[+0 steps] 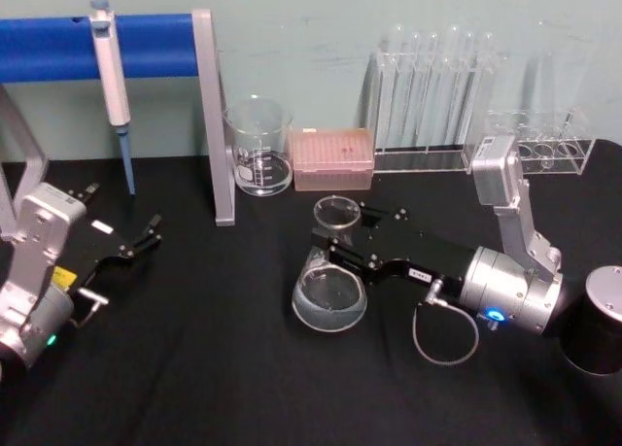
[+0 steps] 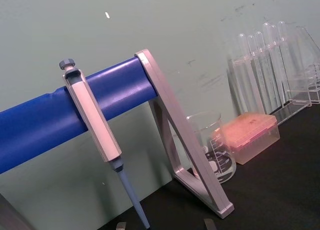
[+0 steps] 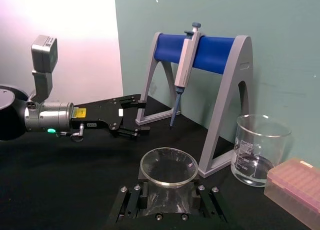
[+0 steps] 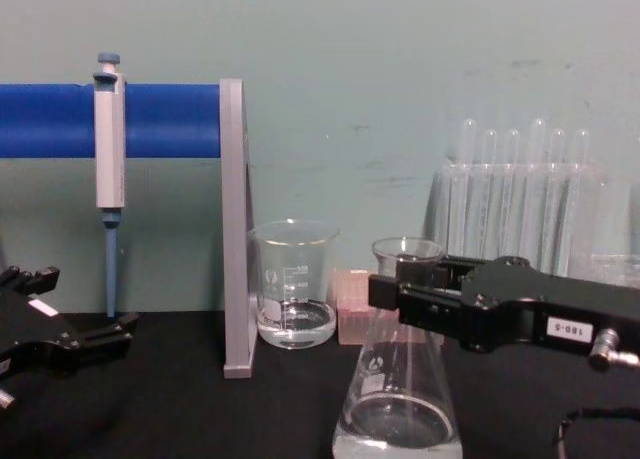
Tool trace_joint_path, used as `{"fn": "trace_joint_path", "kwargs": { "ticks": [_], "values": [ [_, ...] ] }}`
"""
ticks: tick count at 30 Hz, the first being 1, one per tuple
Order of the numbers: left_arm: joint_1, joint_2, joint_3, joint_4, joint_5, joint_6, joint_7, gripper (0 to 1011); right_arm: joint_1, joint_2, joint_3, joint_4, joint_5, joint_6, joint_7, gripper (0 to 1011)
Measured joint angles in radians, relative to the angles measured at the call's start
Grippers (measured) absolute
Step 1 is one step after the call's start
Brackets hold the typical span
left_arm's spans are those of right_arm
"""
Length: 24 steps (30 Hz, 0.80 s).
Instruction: Grasp the erlenmeyer flask with one hand, shake it three times, then place it back.
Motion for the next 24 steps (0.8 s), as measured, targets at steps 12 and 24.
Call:
{"fn": "trace_joint_path", "kwargs": {
  "ticks": [12,24],
  "values": [
    [0.0,0.0,0.0,0.0,0.0,0.0,0.0,1001,0.011,-0.004,-0.012,0.033,-0.012,-0.015,0.023,449],
    [0.0,0.0,0.0,0.0,0.0,0.0,0.0,1001,0.016,-0.005,-0.022,0.059,-0.019,-0.02,0.041,449]
  ]
}}
